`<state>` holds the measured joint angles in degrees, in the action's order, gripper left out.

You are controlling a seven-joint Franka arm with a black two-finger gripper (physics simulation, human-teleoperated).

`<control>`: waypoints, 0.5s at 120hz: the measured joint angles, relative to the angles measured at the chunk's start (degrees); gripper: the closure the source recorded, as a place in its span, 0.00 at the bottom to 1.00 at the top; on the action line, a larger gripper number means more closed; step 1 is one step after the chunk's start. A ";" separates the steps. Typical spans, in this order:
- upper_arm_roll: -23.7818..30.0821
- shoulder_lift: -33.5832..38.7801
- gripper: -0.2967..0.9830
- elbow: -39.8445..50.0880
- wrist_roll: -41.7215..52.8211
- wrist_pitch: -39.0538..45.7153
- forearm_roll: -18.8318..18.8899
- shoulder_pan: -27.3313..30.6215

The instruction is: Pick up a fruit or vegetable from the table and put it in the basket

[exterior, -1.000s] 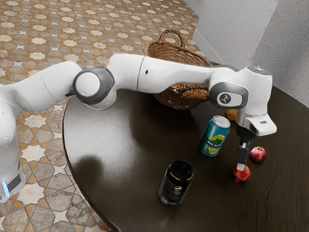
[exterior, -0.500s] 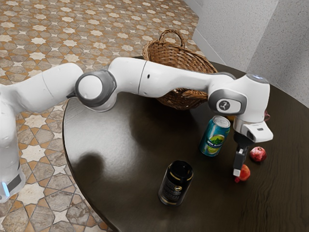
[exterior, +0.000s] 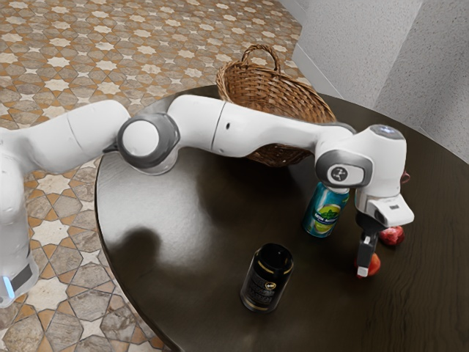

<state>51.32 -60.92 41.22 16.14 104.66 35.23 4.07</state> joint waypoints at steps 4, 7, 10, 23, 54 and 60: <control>0.01 -0.03 0.27 0.01 0.02 0.11 0.11 -0.01; 0.01 -0.05 0.27 0.02 0.03 0.18 0.18 -0.01; 0.00 -0.07 0.28 0.05 0.03 0.24 0.26 -0.01; -0.33 -0.07 0.29 0.12 0.06 0.43 0.40 -0.10; -0.21 -0.33 0.46 0.18 0.10 0.66 -0.28 -0.19; -0.19 -0.36 0.47 0.17 0.08 0.70 -0.47 -0.20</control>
<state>51.13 -61.27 41.39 16.22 105.36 34.76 3.87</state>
